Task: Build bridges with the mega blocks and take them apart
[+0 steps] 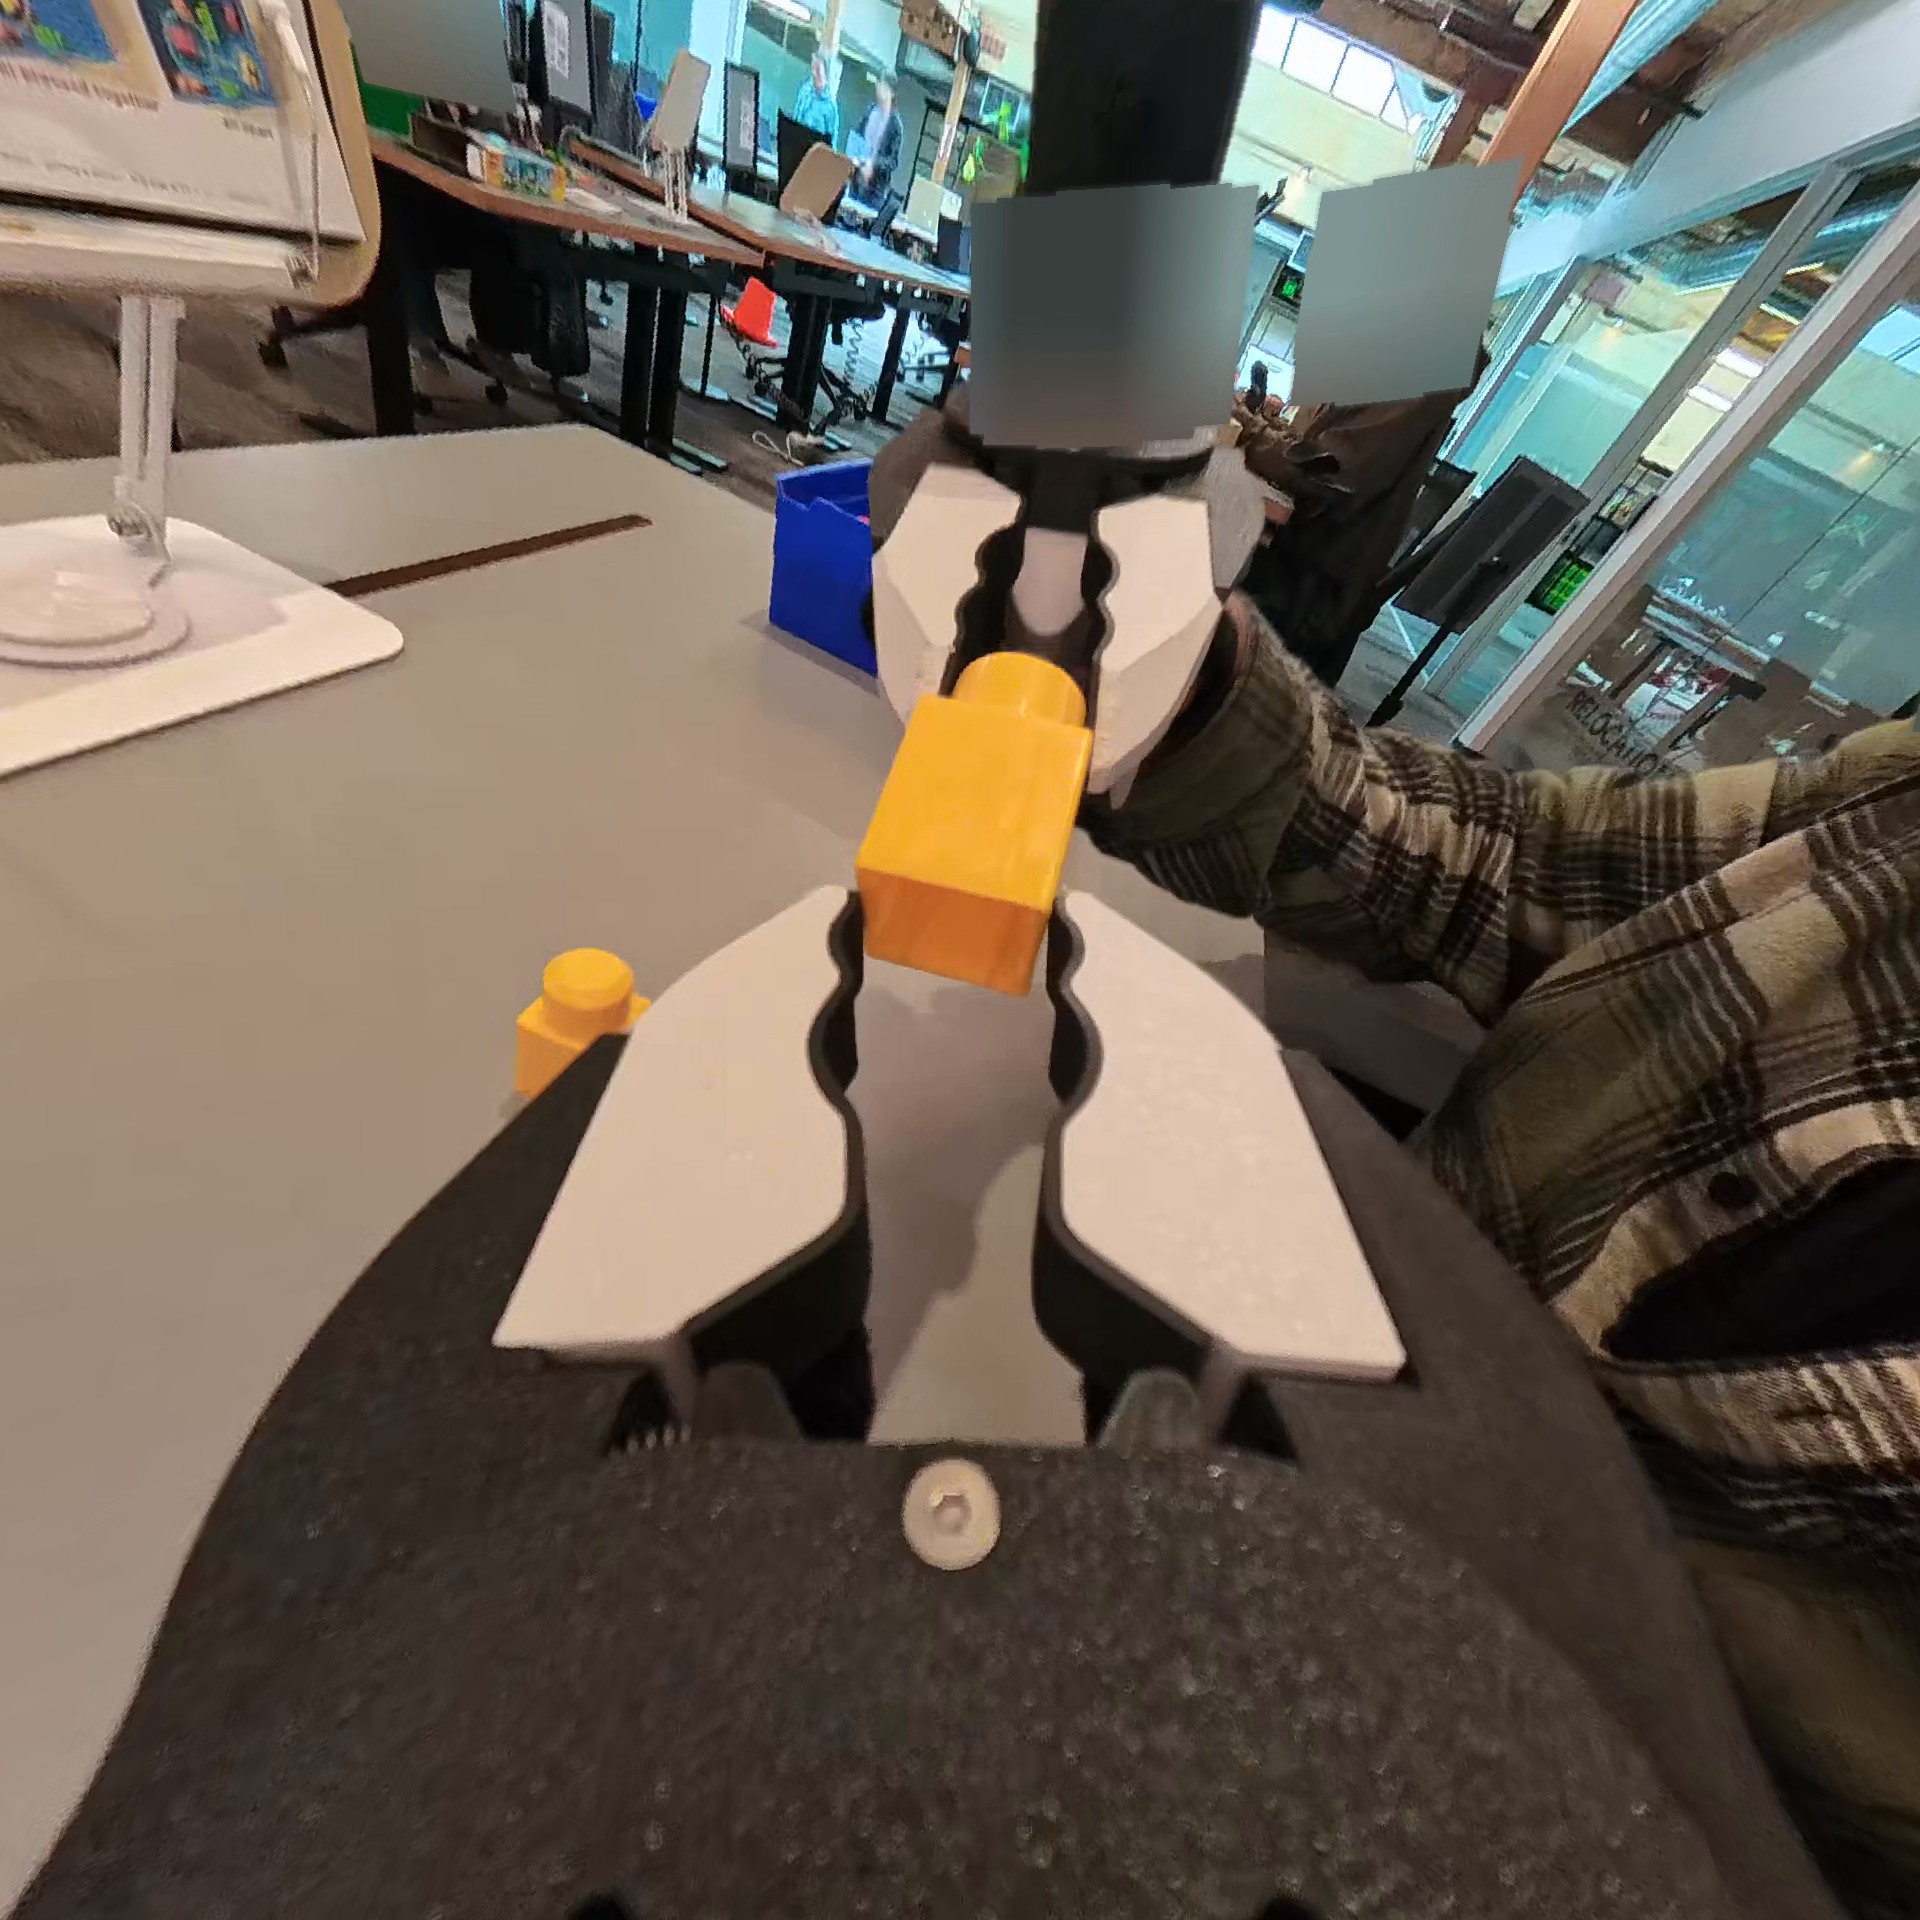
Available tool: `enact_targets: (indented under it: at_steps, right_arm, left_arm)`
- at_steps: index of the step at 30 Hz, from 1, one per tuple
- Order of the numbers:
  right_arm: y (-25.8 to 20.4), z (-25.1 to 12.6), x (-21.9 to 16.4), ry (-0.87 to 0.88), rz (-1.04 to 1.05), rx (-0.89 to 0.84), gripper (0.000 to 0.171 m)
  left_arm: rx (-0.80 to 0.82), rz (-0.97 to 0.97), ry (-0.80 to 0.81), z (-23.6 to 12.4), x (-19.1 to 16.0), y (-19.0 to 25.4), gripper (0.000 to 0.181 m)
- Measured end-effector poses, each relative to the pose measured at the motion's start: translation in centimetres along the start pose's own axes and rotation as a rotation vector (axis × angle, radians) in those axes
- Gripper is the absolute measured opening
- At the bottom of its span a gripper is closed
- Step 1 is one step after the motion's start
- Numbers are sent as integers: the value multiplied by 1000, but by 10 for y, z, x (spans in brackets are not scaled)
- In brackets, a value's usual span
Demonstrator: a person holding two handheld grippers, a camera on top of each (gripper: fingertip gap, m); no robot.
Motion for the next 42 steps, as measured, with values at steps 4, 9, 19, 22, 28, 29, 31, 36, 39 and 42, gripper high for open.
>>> enact_targets:
  at_steps: [4, 9, 19, 22, 28, 29, 31, 36, 39, 42]
  right_arm:
    - [8, -15, 1, -182, 4, -38, 28]
    - [37, -55, -11, -567, 53, -197, 28]
    - [96, -32, -60, -974, 111, -199, 28]
    - [100, -23, -62, -985, 112, -182, 28]
    - [103, -14, -62, -1003, 115, -186, 28]
    - [104, -13, -63, -1008, 117, -188, 28]
    - [104, -11, -64, -1021, 114, -192, 28]
    - [105, -7, -68, -1060, 105, -192, 28]
    - [107, -4, -68, -1076, 108, -196, 28]
    - [108, -1, -67, -1083, 119, -194, 28]
  left_arm:
    - [31, -60, -30, 4, -12, -3, 32]
    - [39, -149, 30, -19, -35, 0, 34]
    - [115, -114, -27, -53, -70, 35, 25]
    - [118, -83, -45, -57, -69, 42, 24]
    - [110, -74, -59, -58, -72, 42, 23]
    - [106, -78, -57, -58, -74, 41, 23]
    - [102, -90, -57, -57, -77, 38, 23]
    - [89, -106, -68, -55, -85, 36, 24]
    - [83, -102, -75, -54, -87, 36, 24]
    - [81, -97, -84, -52, -88, 36, 24]
Point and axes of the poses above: each gripper's, where its closed fingertips meet, z out along the fingers, x out of its top, y = z × x across the jaws, the point moved 9 cm from there along -z, back along the fingers, and after that the axes turned 8 degrees about x, right-handed, at the moved point
